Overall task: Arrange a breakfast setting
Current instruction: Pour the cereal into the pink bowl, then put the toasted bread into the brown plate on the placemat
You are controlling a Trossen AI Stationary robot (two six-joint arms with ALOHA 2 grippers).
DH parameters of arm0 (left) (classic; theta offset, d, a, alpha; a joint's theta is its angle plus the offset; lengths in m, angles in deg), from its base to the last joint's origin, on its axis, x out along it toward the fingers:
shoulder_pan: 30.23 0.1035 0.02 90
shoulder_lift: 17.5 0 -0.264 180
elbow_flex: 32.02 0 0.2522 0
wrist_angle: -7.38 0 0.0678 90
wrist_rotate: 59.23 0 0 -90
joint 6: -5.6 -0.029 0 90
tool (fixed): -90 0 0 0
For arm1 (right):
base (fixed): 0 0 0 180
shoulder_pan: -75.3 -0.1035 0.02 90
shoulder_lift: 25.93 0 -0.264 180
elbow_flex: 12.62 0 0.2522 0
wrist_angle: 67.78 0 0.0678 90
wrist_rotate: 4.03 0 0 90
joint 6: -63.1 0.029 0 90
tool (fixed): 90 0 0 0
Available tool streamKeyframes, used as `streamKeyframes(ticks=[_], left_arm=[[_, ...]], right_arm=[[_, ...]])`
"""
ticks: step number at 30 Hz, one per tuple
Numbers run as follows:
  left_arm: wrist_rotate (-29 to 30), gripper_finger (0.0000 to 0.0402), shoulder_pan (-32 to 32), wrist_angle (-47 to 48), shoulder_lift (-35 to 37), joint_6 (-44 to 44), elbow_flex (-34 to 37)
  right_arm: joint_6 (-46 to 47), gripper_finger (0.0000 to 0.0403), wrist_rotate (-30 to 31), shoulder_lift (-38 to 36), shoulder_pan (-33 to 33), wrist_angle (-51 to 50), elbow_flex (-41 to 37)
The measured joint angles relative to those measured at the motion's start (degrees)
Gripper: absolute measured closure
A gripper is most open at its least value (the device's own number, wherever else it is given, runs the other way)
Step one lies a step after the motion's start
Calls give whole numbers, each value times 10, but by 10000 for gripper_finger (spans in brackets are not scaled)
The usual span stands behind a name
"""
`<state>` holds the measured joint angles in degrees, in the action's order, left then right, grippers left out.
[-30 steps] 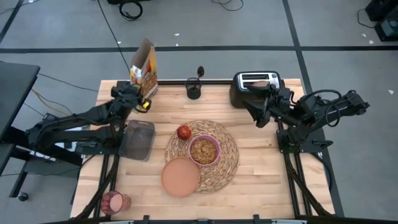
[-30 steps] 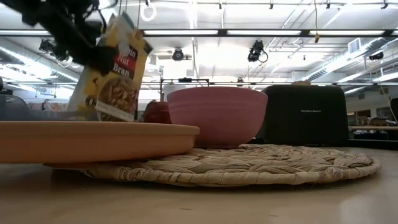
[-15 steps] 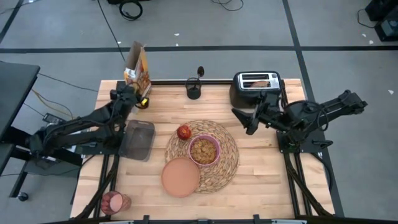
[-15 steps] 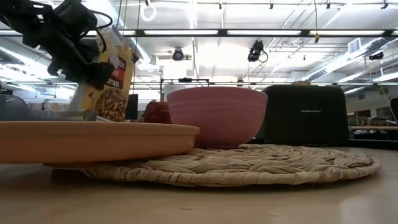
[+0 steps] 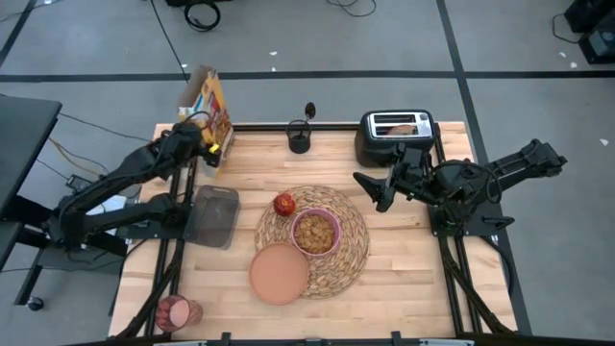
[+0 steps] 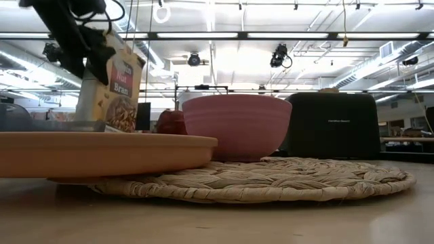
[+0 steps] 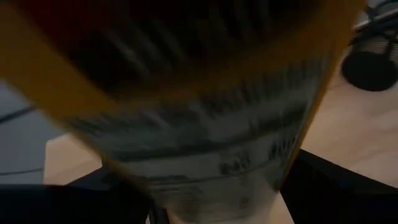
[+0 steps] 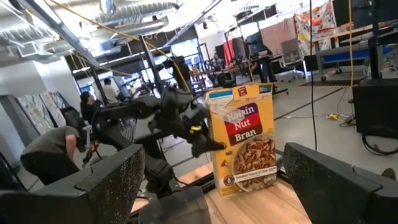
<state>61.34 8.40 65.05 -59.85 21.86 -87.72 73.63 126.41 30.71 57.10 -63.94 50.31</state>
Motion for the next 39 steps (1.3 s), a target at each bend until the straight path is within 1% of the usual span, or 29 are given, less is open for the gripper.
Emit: streamKeyframes(ticks=[3,7,12,17,21,26,28,30,32,34,36,39], left_arm=[[-28,100,1,55,0,16,-38],[-54,99,0,111,0,43,-92],[-108,99,0,197,0,72,-173],[-131,99,0,264,0,89,-243],[-162,99,0,303,0,91,-305],[-209,99,0,316,-4,95,-412],[-220,99,0,315,-6,101,-462],[-235,99,0,305,-7,102,-509],[-272,99,0,265,-6,101,-542],[-334,99,0,200,-1,101,-556],[-402,99,0,122,1,101,-555],[-486,99,0,18,2,101,-535]], right_arm=[[0,21,-2,0,3,-10,0],[4,21,-23,0,13,-14,0],[28,21,-50,-4,28,-26,0],[51,21,-74,-12,46,-54,0],[60,21,-78,-17,56,-72,0],[61,21,-85,-20,61,-114,0],[61,21,-79,-19,61,-126,0],[61,21,-54,-20,61,-138,0],[61,21,-23,-19,65,-180,14],[73,22,-9,-18,80,-256,49],[100,26,-8,-12,110,-365,96],[140,34,-35,8,170,-549,168]])
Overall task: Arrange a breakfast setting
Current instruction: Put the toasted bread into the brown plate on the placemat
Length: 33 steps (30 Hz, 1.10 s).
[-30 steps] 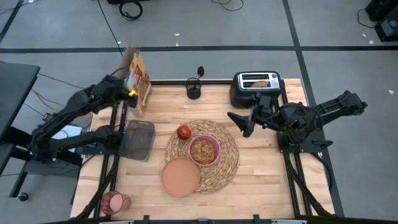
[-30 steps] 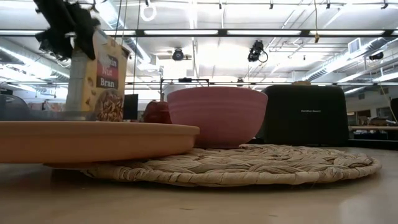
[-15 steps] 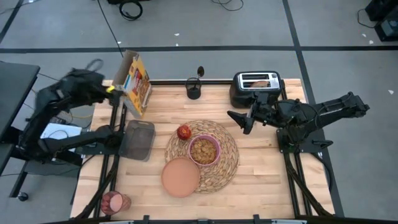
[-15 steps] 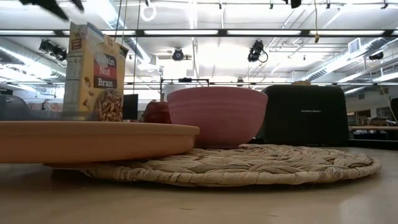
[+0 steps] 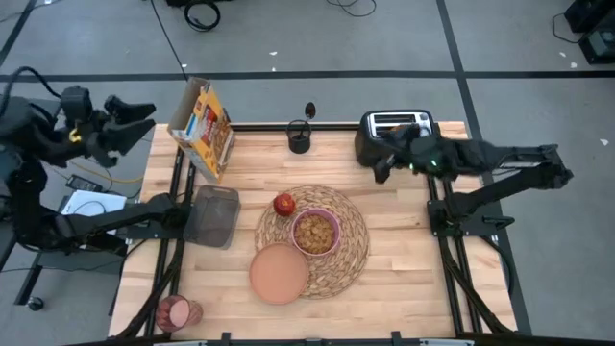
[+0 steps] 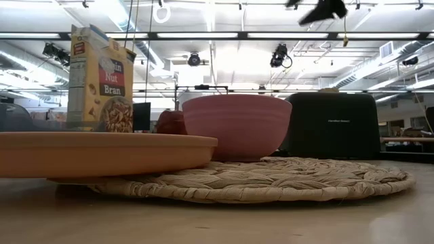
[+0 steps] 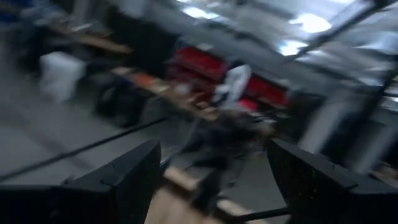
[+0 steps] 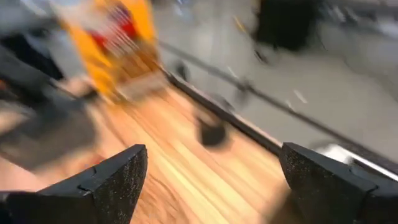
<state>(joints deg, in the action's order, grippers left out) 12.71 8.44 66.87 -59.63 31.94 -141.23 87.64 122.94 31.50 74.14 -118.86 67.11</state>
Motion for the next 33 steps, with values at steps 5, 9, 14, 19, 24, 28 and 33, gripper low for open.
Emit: streamKeyframes(ticks=[5,9,14,19,24,28,33], left_arm=[[-60,99,0,-137,-1,2,88],[-84,99,-24,-270,-3,52,194],[-84,99,-116,-501,-25,123,320],[-33,100,-239,-638,-59,91,366],[62,100,-341,-625,-90,6,368],[126,100,-400,-628,-109,-48,368],[179,100,-440,-636,-140,-79,368]], right_arm=[[11,48,-116,55,141,-247,110],[-112,59,-192,129,242,-378,181],[-378,82,-220,221,323,-454,232],[-547,121,-210,287,384,-474,241],[-628,164,-173,325,432,-499,241],[-669,197,-189,335,465,-489,241],[-697,225,-240,334,510,-473,240]])
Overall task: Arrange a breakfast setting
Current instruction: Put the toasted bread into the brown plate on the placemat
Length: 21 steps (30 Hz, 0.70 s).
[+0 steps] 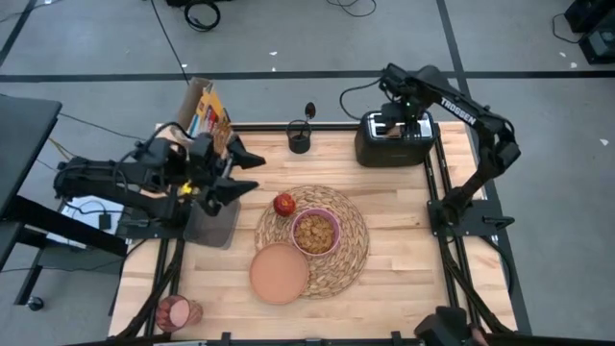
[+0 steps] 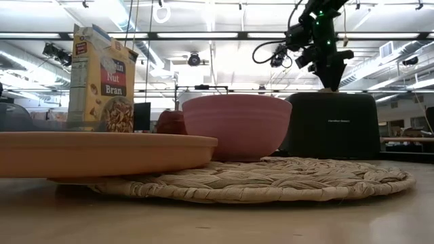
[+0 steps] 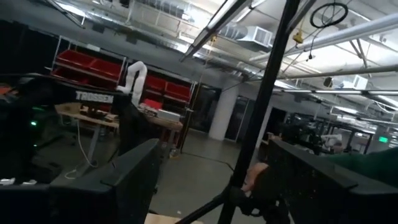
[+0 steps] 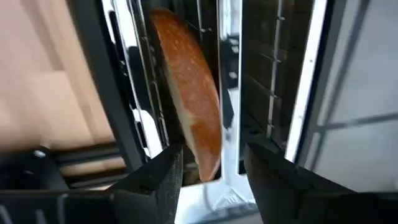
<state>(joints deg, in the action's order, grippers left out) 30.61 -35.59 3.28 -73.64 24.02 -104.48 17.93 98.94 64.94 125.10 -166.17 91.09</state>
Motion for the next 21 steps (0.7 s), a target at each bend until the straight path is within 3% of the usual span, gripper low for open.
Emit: streamKeyframes(ticks=[11,21], left_arm=[[1,99,-7,-20,-24,-5,0],[0,99,-17,-19,2,-28,-1]], right_arm=[[-25,271,-77,0,20,11,0],[18,299,-82,0,18,16,-4]])
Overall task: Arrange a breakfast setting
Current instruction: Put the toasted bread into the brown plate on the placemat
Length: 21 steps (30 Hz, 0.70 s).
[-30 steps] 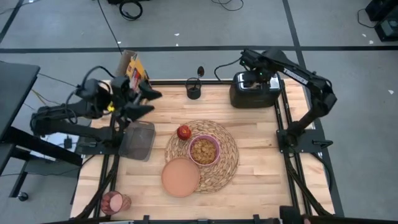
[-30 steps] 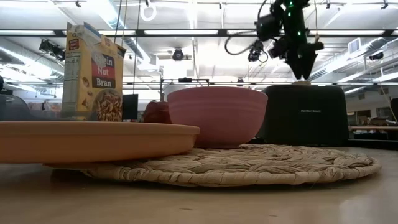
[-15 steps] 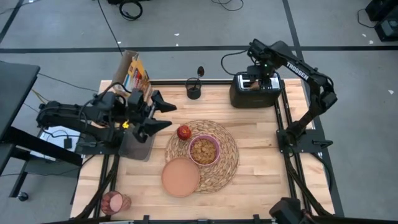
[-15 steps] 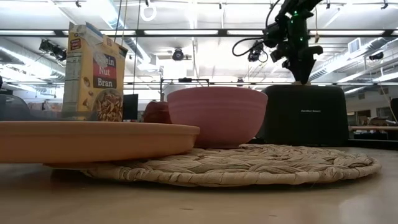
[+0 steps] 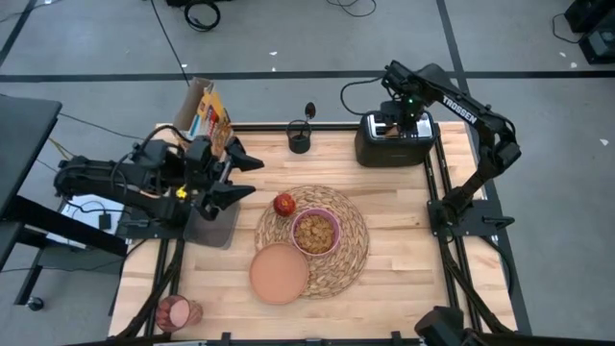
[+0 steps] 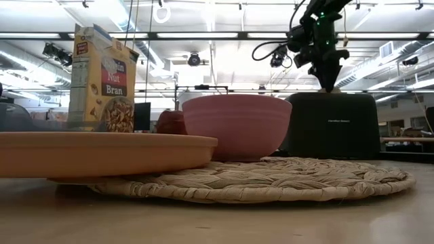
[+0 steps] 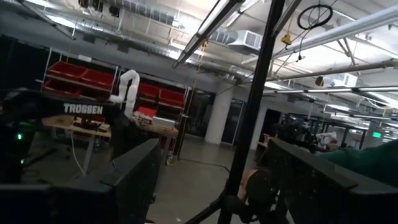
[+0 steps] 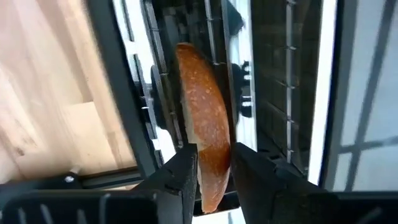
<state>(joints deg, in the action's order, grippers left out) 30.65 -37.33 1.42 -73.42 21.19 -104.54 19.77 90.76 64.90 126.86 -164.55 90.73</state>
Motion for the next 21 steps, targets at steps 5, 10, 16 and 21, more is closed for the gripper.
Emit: streamKeyframes(ticks=[5,10,16,21], left_arm=[[0,99,-3,3,5,-10,0],[0,99,-3,4,6,-9,0],[0,99,-3,3,6,-8,0],[0,99,-3,4,10,-9,0]], right_arm=[[7,293,26,0,-1,7,-26],[16,294,35,-1,-2,8,-42],[7,347,48,-1,-8,14,-43],[0,359,75,-13,-20,4,-38]])
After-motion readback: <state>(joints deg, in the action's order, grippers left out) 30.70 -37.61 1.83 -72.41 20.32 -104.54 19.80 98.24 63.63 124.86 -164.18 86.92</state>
